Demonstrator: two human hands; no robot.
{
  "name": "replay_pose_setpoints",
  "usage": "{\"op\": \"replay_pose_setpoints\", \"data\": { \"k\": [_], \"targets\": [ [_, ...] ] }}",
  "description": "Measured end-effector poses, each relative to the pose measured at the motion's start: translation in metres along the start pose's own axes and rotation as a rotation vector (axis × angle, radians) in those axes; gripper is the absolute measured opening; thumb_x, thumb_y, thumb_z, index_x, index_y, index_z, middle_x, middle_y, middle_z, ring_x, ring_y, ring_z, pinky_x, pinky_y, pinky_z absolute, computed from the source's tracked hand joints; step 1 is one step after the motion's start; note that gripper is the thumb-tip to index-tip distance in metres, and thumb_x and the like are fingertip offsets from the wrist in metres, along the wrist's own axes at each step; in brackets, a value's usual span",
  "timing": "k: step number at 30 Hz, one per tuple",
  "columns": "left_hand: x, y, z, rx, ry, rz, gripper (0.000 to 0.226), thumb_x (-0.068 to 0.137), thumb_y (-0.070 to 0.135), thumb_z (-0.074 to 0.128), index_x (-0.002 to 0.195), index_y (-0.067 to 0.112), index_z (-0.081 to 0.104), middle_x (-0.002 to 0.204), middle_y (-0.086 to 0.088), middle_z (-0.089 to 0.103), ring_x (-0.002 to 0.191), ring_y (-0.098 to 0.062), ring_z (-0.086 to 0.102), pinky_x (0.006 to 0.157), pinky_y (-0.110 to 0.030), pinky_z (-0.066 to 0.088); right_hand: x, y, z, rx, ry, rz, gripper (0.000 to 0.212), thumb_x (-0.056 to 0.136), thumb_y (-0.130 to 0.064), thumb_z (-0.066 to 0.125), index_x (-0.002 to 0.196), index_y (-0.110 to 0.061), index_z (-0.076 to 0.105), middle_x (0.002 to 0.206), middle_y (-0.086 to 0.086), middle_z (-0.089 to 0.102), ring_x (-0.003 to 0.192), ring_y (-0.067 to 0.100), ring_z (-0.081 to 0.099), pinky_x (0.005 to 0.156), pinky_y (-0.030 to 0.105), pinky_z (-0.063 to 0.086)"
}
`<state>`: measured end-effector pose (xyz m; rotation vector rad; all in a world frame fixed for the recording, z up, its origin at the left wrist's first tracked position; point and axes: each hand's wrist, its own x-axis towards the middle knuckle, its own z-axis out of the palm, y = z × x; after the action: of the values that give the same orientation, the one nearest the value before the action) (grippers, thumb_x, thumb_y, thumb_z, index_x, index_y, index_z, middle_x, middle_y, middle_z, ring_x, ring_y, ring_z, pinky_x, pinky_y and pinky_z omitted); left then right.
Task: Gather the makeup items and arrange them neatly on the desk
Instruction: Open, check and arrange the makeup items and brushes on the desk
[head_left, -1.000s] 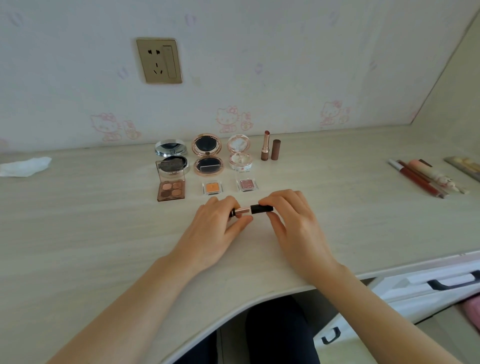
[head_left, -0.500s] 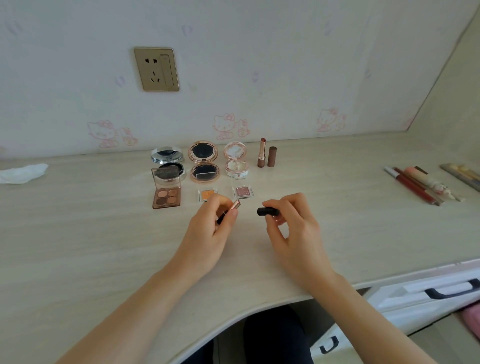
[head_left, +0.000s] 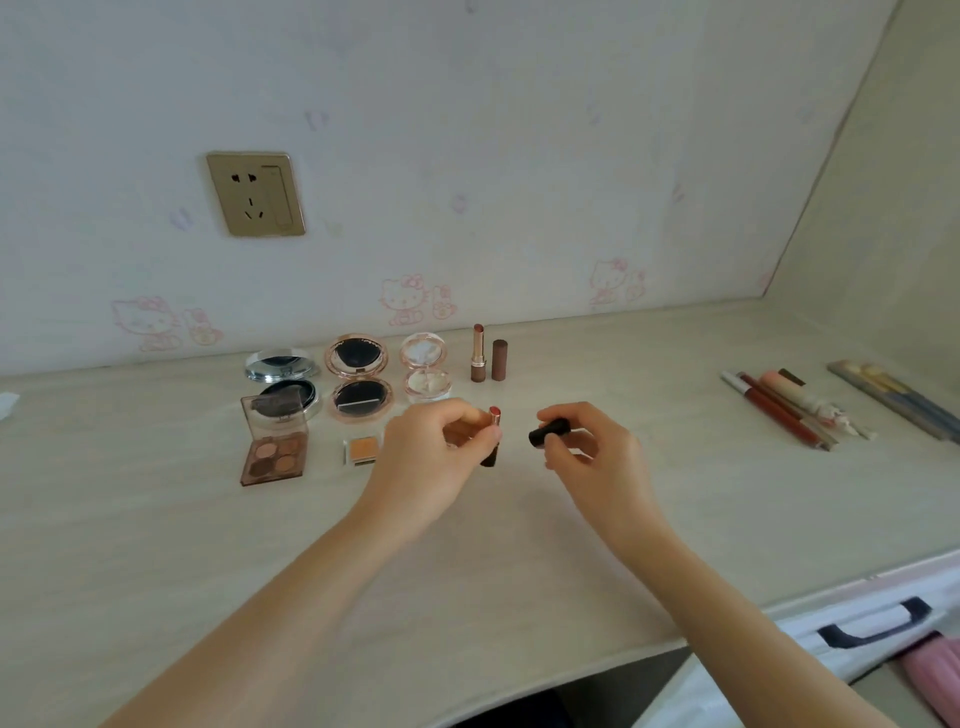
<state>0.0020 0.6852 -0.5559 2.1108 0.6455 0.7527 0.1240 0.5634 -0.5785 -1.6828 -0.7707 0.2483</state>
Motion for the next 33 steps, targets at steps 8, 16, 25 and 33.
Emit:
{"op": "replay_pose_setpoints", "data": {
  "k": [8, 16, 25, 33],
  "targets": [
    [0.058, 0.01, 0.026, 0.23, -0.025, -0.104, 0.009, 0.084, 0.018, 0.069, 0.082, 0.01, 0.074, 0.079, -0.004, 0.072, 0.077, -0.017, 0.066, 0.064, -0.027, 0.049, 0.061, 0.021, 0.008, -0.246, -0.082, -0.011, 0.029, 0.087, -0.012, 0.059, 0.114, -0.021, 0.058, 0.094, 0.0, 0.064, 0.078, 0.005, 0.059, 0.059, 0.004, 0.043],
    [0.094, -0.01, 0.041, 0.345, -0.01, -0.199, 0.009, 0.08, 0.011, 0.069, 0.073, 0.005, 0.072, 0.07, -0.006, 0.067, 0.06, -0.017, 0.056, 0.047, -0.021, 0.036, 0.092, 0.031, 0.023, -0.433, -0.175, -0.082, 0.025, 0.087, -0.013, 0.059, 0.111, -0.015, 0.062, 0.088, -0.005, 0.06, 0.085, 0.014, 0.058, 0.075, 0.021, 0.045],
    [0.108, -0.016, 0.055, 0.433, 0.045, -0.218, 0.006, 0.081, 0.003, 0.063, 0.077, 0.004, 0.067, 0.072, -0.008, 0.064, 0.066, -0.025, 0.057, 0.055, -0.028, 0.038, 0.112, 0.039, 0.03, -0.462, -0.181, -0.075, 0.029, 0.085, -0.016, 0.062, 0.114, -0.016, 0.059, 0.093, -0.003, 0.064, 0.09, 0.012, 0.054, 0.081, 0.031, 0.049],
    [0.117, -0.015, 0.063, 0.461, 0.117, -0.244, 0.016, 0.086, -0.001, 0.051, 0.088, 0.002, 0.067, 0.085, -0.013, 0.067, 0.079, -0.03, 0.063, 0.059, -0.032, 0.041, 0.121, 0.04, 0.037, -0.435, -0.164, -0.057, 0.023, 0.082, -0.013, 0.06, 0.105, -0.015, 0.062, 0.096, 0.0, 0.067, 0.095, 0.016, 0.056, 0.08, 0.035, 0.051]
  ]
}}
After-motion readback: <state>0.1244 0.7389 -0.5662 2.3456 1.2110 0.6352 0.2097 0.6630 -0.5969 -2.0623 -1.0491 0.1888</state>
